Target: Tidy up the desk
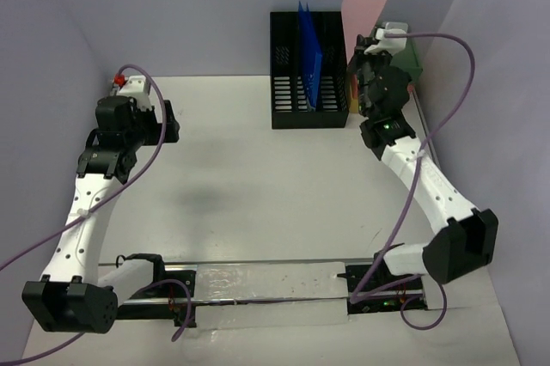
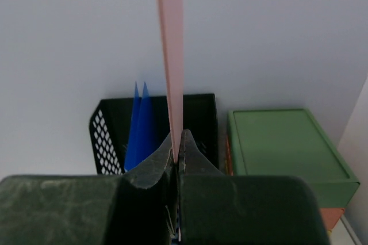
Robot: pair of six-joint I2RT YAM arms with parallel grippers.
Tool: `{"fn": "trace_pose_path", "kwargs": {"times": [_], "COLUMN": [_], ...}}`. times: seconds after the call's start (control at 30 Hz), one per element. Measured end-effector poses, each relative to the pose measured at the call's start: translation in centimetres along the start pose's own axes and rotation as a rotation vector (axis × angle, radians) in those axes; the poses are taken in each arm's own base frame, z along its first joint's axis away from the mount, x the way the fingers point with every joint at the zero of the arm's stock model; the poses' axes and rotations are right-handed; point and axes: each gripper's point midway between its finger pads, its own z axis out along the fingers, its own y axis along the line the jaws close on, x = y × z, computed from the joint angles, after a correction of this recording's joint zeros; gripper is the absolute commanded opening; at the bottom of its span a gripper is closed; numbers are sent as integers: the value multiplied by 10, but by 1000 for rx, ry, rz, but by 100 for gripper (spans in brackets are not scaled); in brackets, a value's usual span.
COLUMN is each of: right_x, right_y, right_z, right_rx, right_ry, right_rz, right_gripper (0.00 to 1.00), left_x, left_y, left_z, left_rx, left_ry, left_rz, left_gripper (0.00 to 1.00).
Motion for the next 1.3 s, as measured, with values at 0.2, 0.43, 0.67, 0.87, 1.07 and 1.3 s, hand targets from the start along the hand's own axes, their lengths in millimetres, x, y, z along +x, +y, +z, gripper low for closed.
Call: {"fn": "trace_pose_path", "kwargs": {"times": [0.2,0.43,0.67,0.87,1.07,1.3], "right_x": [53,100,150,181,205,249], "right_y": [-6,-15,-10,-4,-5,-11], "right_z": [28,46,65,71,77,77], "right_rx": [10,24,1,-25,-36,-25], "right_ry": [88,142,189,206,207,263], "right_rz": [-52,-78,-92,-97,-98,-116], "right_gripper": [0,0,0,0,0,0], "left_x": [2,14,13,14,18,18], "left_y": [15,23,30,38,52,58], "left_z": [5,29,50,58,66,71], "left_rx": [-41,-62,-77,-94,-123,-134], "left_ry": [10,80,115,123,139,143], "left_rz": [-7,3,7,8,-8,-16], "left_gripper": [99,99,99,99,99,99]}}
